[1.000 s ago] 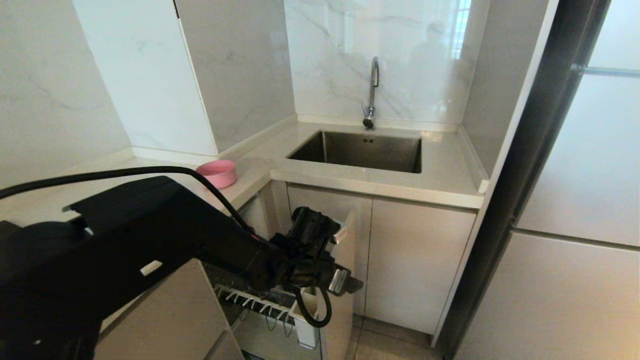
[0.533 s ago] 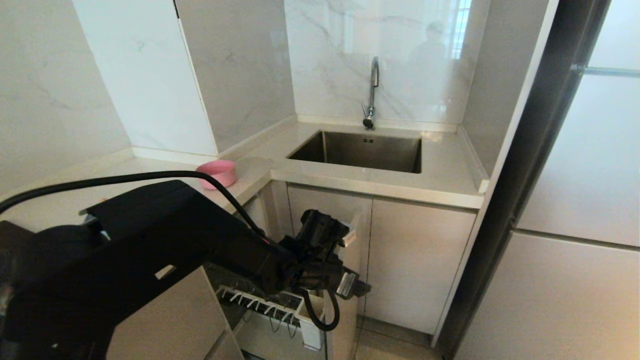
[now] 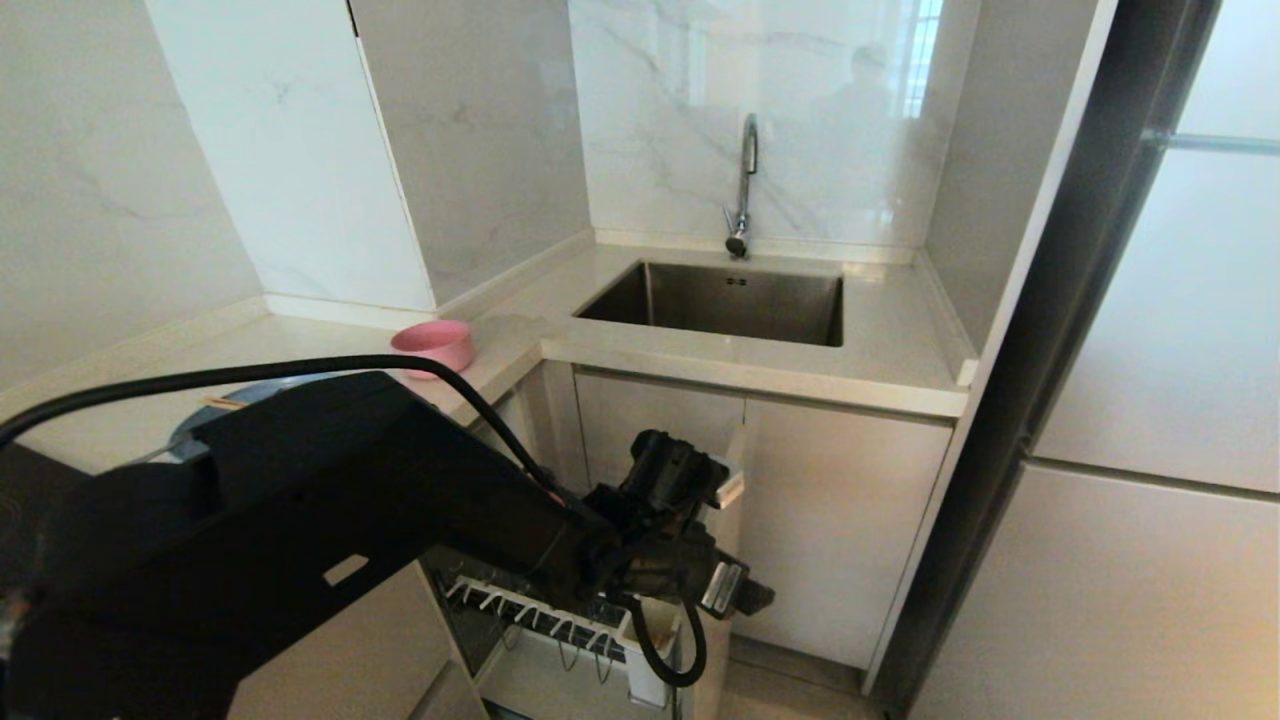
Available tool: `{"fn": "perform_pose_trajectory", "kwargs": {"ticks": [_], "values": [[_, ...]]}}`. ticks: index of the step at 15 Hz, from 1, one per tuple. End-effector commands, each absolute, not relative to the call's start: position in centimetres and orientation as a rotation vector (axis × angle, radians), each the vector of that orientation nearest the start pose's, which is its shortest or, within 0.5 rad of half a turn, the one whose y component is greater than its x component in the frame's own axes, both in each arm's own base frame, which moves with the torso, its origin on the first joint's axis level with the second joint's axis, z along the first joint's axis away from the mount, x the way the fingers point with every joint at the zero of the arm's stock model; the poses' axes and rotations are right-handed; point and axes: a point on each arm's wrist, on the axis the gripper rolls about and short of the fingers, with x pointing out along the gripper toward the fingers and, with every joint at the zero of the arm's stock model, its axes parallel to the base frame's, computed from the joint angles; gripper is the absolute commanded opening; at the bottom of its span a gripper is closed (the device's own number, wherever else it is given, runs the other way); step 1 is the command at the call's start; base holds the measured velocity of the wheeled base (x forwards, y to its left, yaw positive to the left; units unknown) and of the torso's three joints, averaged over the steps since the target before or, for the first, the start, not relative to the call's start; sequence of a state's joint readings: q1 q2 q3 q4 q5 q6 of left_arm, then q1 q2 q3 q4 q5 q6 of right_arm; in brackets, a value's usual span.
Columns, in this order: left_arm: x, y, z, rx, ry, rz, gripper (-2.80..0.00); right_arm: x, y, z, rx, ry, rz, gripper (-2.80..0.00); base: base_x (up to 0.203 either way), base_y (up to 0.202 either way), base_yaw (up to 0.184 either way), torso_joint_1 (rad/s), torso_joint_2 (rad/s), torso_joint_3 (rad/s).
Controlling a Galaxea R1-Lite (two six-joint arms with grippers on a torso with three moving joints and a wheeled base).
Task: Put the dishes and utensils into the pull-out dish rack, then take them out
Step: Open the cupboard
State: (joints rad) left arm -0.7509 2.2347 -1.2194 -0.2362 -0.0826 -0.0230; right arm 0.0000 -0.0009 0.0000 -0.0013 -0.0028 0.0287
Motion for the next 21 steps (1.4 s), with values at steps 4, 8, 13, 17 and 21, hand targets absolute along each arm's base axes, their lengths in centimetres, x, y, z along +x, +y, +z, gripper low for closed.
{"fn": "perform_pose_trajectory", "kwargs": {"ticks": [4, 8, 13, 17, 21], "values": [[29.1, -29.7, 5.8, 0.236, 0.759, -0.818, 0.0, -2.3, 0.0, 7.6, 0.029, -0.003, -0.003, -2.8, 0.0, 0.0, 0.0, 0.0, 0.0, 0.0], [28.6, -30.1, 6.0, 0.239, 0.751, -0.825, 0.0, -2.3, 0.0, 7.6, 0.029, -0.003, -0.003, -2.8, 0.0, 0.0, 0.0, 0.0, 0.0, 0.0], [28.7, -30.0, 5.8, 0.261, 0.742, -0.767, 0.0, -2.3, 0.0, 7.6, 0.029, -0.003, -0.003, -2.8, 0.0, 0.0, 0.0, 0.0, 0.0, 0.0], [29.2, -29.5, 5.6, 0.288, 0.73, -0.676, 0.0, -2.3, 0.0, 7.6, 0.029, -0.003, -0.003, -2.8, 0.0, 0.0, 0.0, 0.0, 0.0, 0.0], [29.9, -28.8, 5.4, 0.303, 0.723, -0.594, 0.0, -2.3, 0.0, 7.6, 0.029, -0.003, -0.003, -2.8, 0.0, 0.0, 0.0, 0.0, 0.0, 0.0]]}}
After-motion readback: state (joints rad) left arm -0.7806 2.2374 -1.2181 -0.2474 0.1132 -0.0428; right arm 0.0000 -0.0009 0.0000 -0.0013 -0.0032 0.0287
